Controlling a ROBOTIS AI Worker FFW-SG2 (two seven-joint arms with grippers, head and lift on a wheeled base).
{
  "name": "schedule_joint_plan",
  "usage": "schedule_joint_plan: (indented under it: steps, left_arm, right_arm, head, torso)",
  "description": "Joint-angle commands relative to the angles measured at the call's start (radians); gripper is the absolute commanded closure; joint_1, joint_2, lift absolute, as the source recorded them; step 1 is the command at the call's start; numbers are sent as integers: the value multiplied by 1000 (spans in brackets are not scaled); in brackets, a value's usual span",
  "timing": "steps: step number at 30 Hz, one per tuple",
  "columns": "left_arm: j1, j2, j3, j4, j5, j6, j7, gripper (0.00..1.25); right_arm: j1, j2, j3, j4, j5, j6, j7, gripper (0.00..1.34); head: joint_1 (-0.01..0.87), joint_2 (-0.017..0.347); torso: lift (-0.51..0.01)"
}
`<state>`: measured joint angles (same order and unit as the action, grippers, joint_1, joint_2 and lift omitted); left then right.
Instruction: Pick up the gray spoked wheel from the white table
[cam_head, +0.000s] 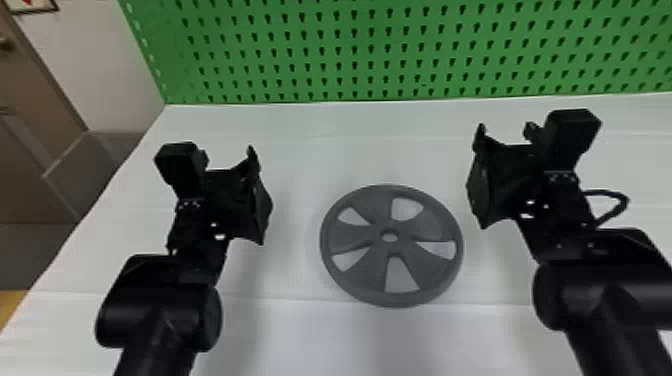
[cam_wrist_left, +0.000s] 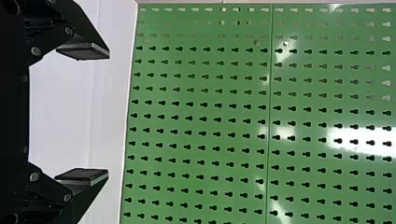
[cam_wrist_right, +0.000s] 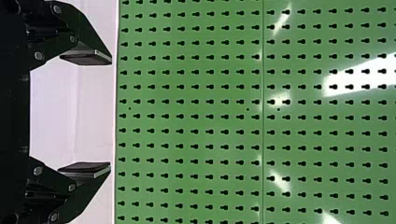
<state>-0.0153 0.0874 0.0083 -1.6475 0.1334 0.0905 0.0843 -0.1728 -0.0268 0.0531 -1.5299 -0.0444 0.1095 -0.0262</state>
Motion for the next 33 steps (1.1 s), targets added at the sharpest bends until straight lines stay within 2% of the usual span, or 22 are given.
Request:
schedule_joint_plan:
  steps: [1,33]
  left_arm:
    - [-2,0,-1,0,0,0,0,360]
    - [-3,0,-2,0,-2,-5,0,360]
  right_arm:
    - [-1,1,8,-10,12,13,-7,456]
    - [-13,-5,18,-10,-8,44,-34,456]
  head:
    - [779,146]
    - [779,146]
  torso:
    - [-65]
    - [-65]
